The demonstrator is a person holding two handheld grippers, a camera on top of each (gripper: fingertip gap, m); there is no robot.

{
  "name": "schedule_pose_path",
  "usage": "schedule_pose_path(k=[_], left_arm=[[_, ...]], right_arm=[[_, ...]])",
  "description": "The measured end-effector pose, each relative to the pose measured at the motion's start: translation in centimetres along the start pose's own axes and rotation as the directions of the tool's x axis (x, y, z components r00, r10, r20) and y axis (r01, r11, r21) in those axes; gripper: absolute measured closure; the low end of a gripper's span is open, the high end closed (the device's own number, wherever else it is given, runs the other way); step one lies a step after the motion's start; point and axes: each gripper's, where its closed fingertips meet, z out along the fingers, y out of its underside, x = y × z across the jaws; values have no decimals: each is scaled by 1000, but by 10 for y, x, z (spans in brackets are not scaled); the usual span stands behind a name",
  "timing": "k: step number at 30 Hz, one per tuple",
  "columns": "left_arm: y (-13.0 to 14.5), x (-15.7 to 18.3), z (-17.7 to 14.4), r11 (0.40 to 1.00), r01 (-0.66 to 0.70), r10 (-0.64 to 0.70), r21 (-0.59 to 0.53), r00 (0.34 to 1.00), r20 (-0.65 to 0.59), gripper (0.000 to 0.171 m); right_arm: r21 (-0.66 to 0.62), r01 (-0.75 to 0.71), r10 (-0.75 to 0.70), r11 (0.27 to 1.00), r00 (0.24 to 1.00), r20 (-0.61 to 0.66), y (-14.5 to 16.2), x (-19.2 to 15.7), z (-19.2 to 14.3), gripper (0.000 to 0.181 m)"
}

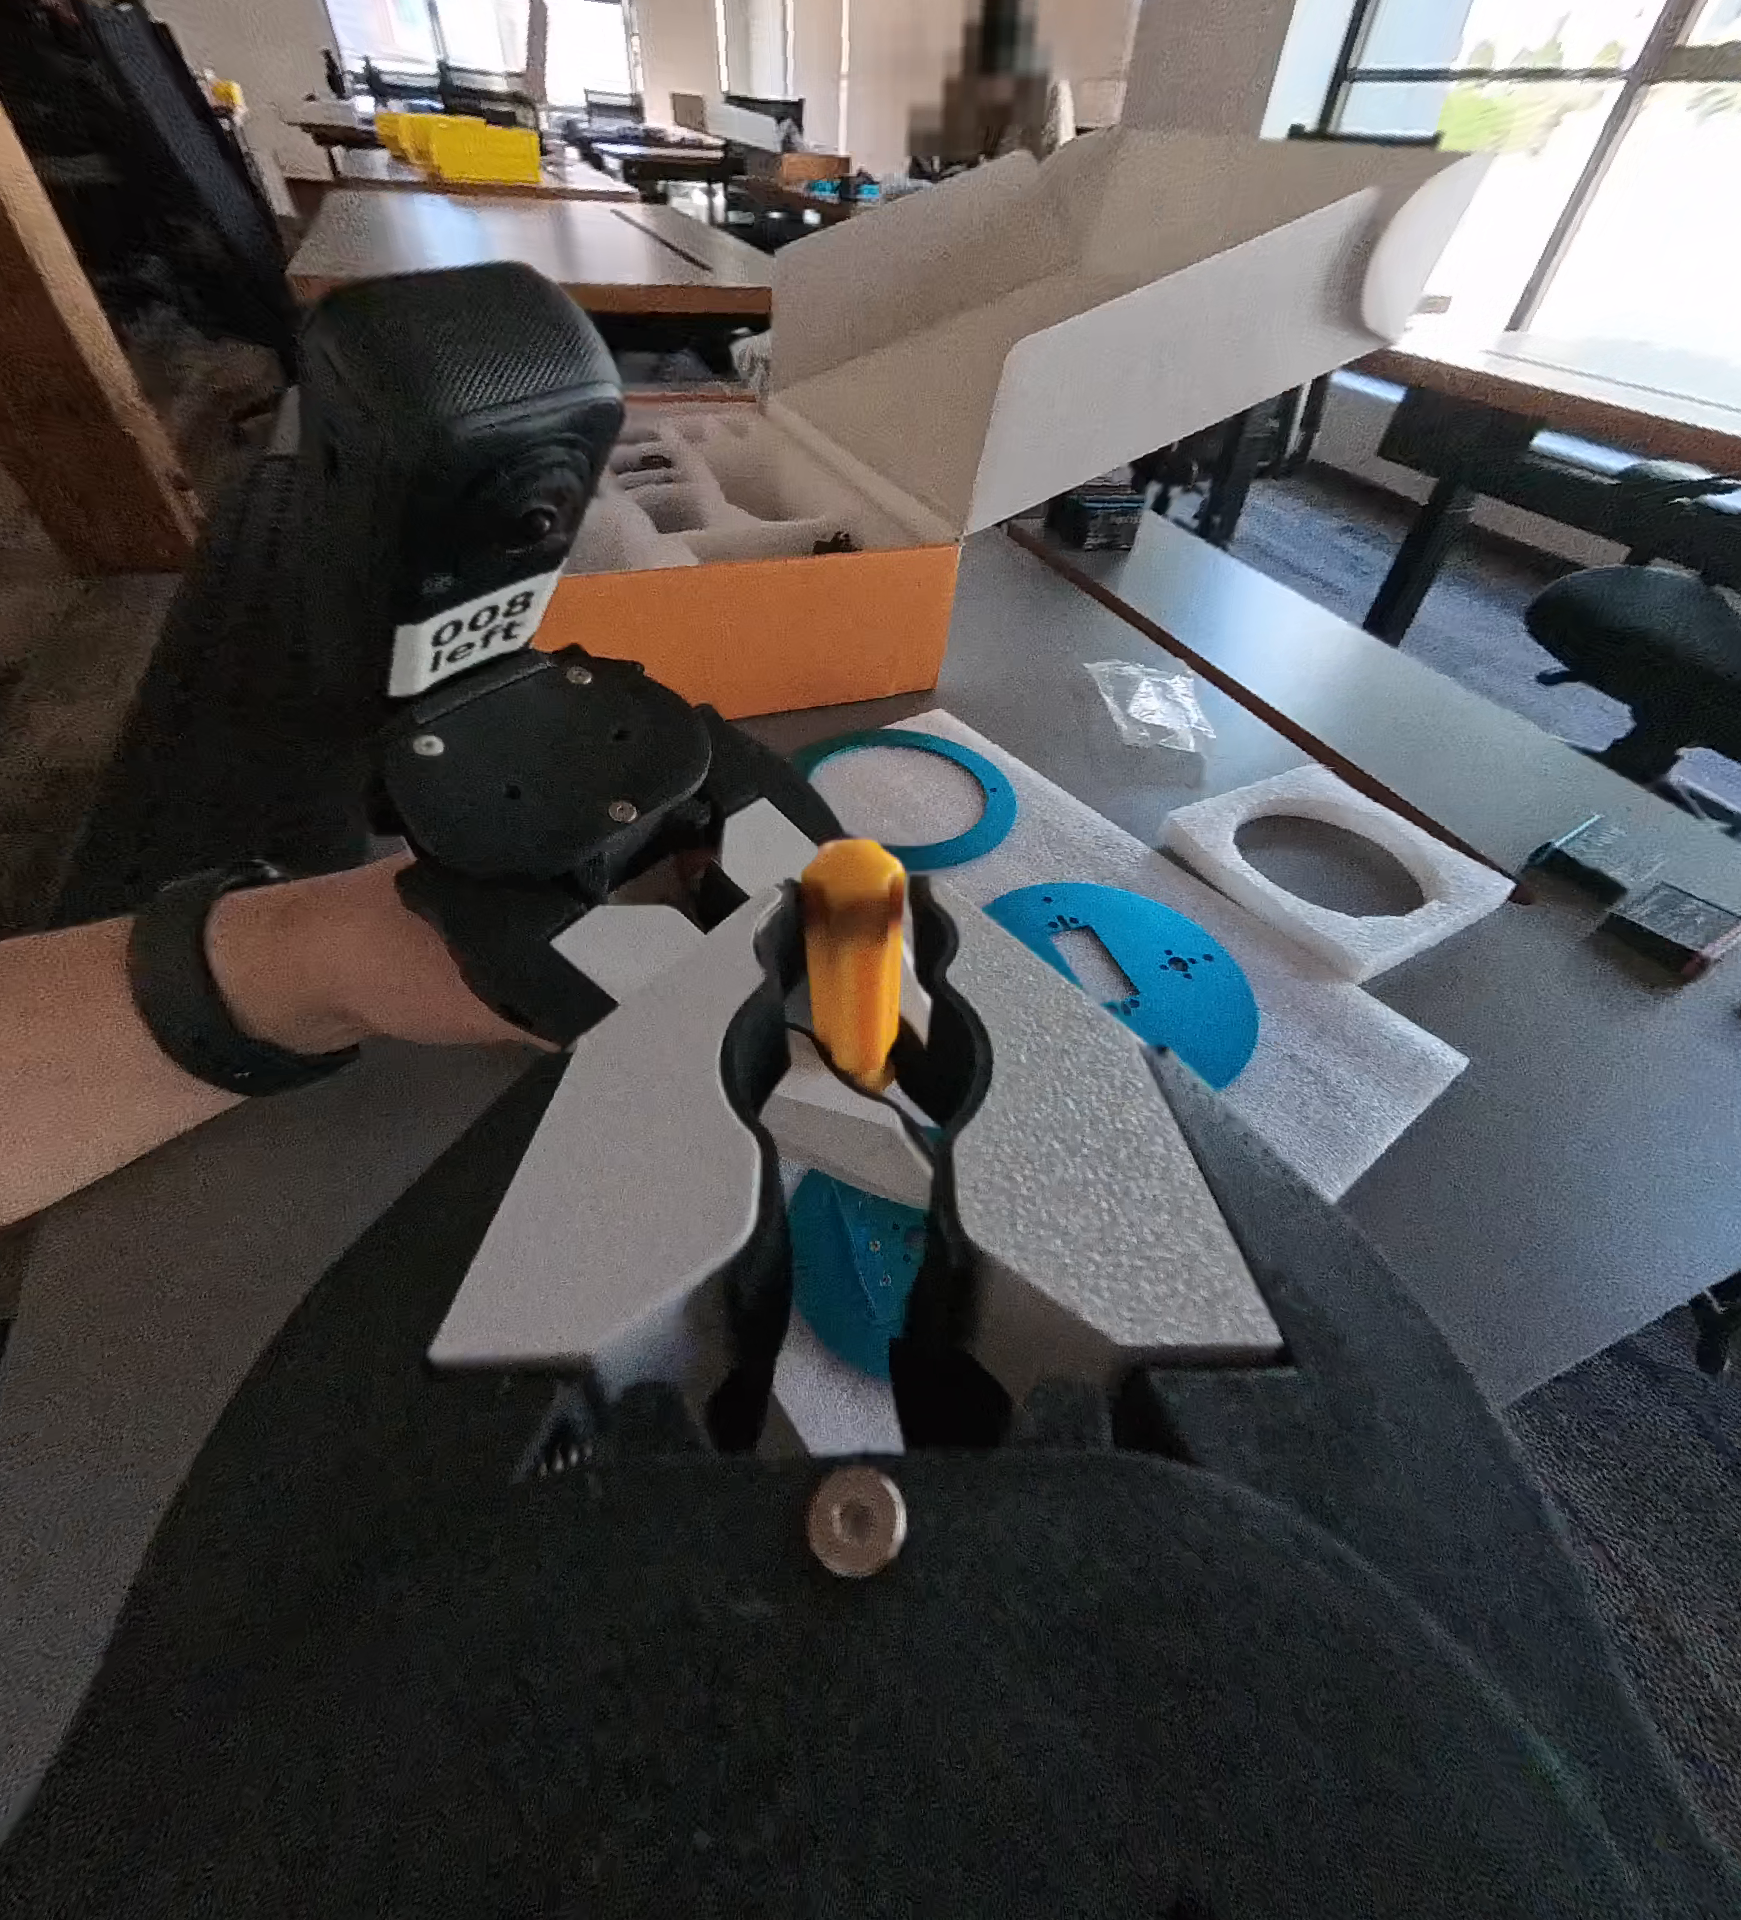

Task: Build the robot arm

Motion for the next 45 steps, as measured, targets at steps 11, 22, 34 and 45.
schedule_pose_path(k=[11,22,34,45], left_arm=[[0,-4,3,1000,5,-4,-15,1000,28,161],[-1,3,0,999,-30,30,-18,1000,5,162],[-3,10,-5,1000,17,-16,18,999,-41,159],[-6,15,10,999,-3,4,50,1000,-22,150]], right_arm=[[68,-61,68,996,993,-100,-5,5,-4,164],[-19,44,-38,999,967,252,-4,-6,-8,166],[50,-15,11,999,998,66,-4,-3,-10,166],[50,-74,65,996,984,166,-3,-3,-11,166]])
